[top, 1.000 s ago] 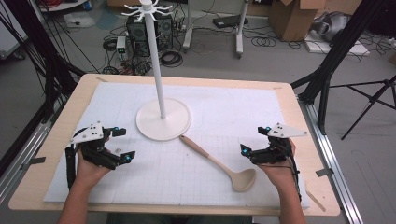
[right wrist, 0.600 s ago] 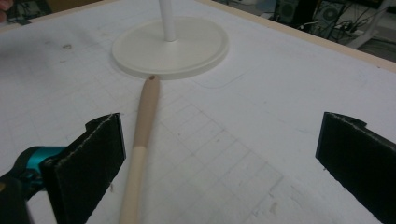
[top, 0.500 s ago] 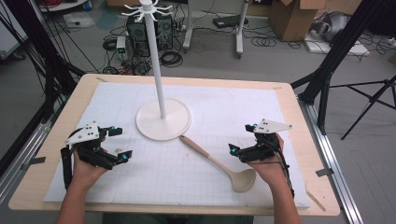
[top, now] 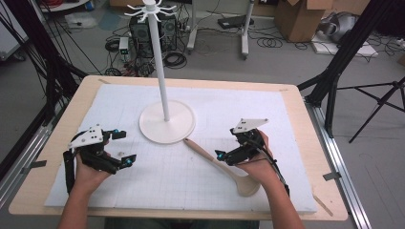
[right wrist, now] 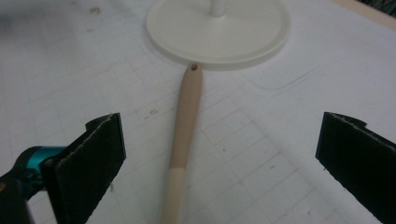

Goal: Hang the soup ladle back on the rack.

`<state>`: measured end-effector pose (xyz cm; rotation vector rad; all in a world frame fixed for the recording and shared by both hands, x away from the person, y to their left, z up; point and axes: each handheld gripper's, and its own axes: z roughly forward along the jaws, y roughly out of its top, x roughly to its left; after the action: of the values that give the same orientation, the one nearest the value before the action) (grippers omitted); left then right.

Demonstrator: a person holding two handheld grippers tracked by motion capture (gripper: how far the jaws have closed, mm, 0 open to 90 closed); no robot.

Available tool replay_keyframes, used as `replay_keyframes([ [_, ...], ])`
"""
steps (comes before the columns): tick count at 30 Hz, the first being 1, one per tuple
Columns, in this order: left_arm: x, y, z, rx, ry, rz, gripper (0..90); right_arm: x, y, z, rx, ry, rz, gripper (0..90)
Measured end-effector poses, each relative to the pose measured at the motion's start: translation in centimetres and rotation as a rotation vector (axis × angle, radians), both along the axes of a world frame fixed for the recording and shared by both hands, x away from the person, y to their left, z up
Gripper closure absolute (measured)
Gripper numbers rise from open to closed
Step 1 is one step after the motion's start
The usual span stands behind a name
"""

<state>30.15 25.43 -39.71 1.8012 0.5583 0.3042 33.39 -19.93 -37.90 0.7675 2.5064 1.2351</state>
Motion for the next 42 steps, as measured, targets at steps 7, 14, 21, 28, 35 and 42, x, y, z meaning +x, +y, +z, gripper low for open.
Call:
replay_keyframes([
  [7,0.0,0.0,-0.1,0.003,0.001,-0.006,1.7,0.4,1.6,-1.3,-0.072,0.066,0.044,0.3],
  [14,0.1,-0.1,-0.2,0.008,0.008,-0.01,1.6,1.1,2.6,-2.6,-0.172,0.158,0.042,1.6],
  [21,0.1,-0.1,-0.2,0.01,0.01,-0.01,1.6,1.4,3.9,-3.2,-0.239,0.199,0.049,4.2],
  [28,0.2,0.1,-0.4,0.013,0.014,-0.004,1.7,1.4,4.6,-3.6,-0.303,0.225,0.075,17.2],
  [35,0.2,0.0,-0.4,0.019,0.012,-0.004,1.6,1.4,4.7,-3.8,-0.329,0.243,0.086,26.0],
  [42,0.1,0.0,-0.4,0.017,0.009,-0.005,1.7,1.2,4.9,-3.9,-0.341,0.251,0.111,38.6],
])
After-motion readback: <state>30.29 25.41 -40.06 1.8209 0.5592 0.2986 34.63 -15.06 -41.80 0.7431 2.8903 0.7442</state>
